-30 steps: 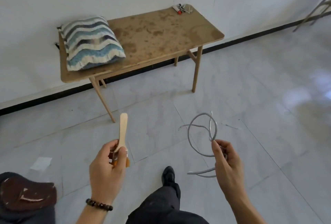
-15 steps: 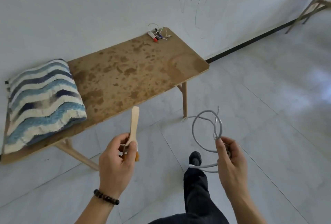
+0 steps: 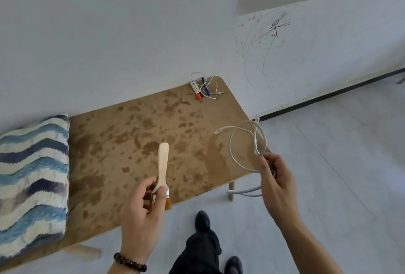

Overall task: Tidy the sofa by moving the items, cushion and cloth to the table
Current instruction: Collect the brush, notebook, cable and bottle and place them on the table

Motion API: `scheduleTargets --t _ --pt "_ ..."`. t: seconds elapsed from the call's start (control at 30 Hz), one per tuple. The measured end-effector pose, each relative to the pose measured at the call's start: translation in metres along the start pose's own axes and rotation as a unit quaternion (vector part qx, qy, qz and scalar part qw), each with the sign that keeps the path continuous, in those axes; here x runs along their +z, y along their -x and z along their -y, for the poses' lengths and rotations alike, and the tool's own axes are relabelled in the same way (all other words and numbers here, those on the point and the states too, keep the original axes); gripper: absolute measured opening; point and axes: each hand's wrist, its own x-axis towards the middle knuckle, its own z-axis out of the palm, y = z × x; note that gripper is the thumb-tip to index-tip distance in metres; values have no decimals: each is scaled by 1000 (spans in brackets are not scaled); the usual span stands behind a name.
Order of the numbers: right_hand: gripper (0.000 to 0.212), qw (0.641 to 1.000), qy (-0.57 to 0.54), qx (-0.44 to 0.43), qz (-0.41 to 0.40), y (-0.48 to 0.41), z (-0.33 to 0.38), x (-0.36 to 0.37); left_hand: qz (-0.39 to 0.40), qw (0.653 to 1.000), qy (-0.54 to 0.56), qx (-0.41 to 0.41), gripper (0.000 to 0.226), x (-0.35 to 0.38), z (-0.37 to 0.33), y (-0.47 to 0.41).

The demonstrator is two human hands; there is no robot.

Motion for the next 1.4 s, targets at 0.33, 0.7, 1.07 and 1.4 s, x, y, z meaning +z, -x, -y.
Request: scheduleTargets --t 0.33,0.7,1.07,1.4 --pt "12 998 48 46 20 -194 -8 93 48 994 9 -95 27 94 0 -209" --pt "20 991 18 110 72 -411 -27 219 54 989 -13 -140 22 166 -13 -358" --pt "69 904 266 134 306 -477 -110 258 30 968 -51 -245 25 226 24 -394" --pt "62 848 398 119 330 -453 -139 182 41 947 -119 -294 22 315 93 -435"
